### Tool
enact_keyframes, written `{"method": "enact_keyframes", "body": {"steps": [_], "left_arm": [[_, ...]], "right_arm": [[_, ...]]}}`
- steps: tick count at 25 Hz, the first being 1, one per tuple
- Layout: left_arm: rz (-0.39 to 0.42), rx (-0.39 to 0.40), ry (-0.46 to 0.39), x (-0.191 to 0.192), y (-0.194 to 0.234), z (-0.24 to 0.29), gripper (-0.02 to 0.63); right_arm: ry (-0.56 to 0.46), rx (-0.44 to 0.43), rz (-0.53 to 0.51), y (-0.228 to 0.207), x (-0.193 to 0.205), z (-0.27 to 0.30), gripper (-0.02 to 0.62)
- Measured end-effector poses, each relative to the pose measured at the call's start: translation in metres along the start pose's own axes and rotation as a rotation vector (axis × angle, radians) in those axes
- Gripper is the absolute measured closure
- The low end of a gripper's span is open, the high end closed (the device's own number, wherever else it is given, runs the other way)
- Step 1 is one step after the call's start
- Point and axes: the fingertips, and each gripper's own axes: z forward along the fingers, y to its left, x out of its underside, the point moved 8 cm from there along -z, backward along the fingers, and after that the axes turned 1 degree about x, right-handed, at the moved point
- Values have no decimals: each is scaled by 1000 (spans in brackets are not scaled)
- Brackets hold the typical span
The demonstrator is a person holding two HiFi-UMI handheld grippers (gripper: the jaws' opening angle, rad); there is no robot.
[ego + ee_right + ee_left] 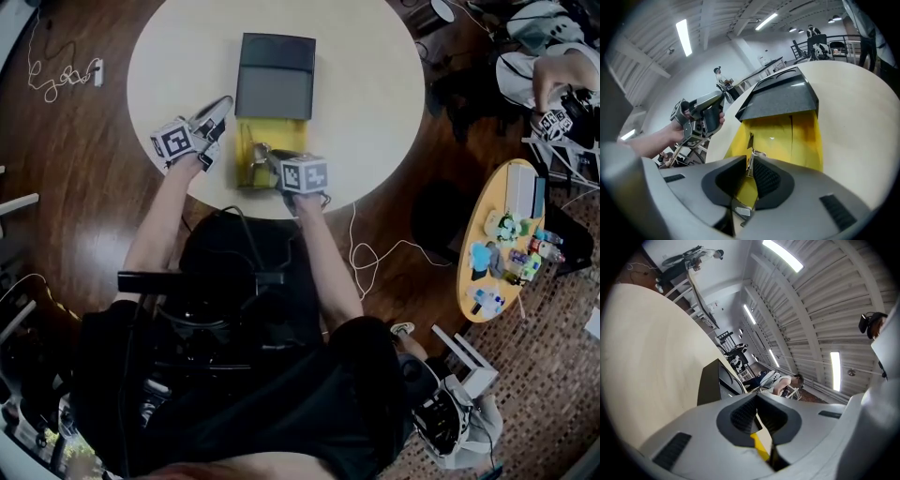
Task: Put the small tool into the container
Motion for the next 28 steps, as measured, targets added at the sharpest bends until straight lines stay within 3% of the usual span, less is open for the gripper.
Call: {"method": "enact_keyframes", "body": {"steps": [2,11,14,19,23,25,28], "left_arm": [[28,-37,38,-2,6,9,612],[101,-38,185,3,10,35,612],[124,-35,196,1,7,39,612],[177,-26,220,-13,-1,45,612],[235,-18,248,-29,1,57,612],[255,-7,277,-30,2,69,612],[279,12,356,-29,2,91,612]], "right_arm": [[21,-1,-1,2,0,6,614],[28,-64,48,16,-1,21,614],[0,-51,20,15,-2,17,560],[-92,-62,2,12,-5,-6,560],[-206,-71,-160,15,-5,-36,560],[-173,-27,-332,16,6,-46,554],[-59,9,-576,28,28,-48,482]]}}
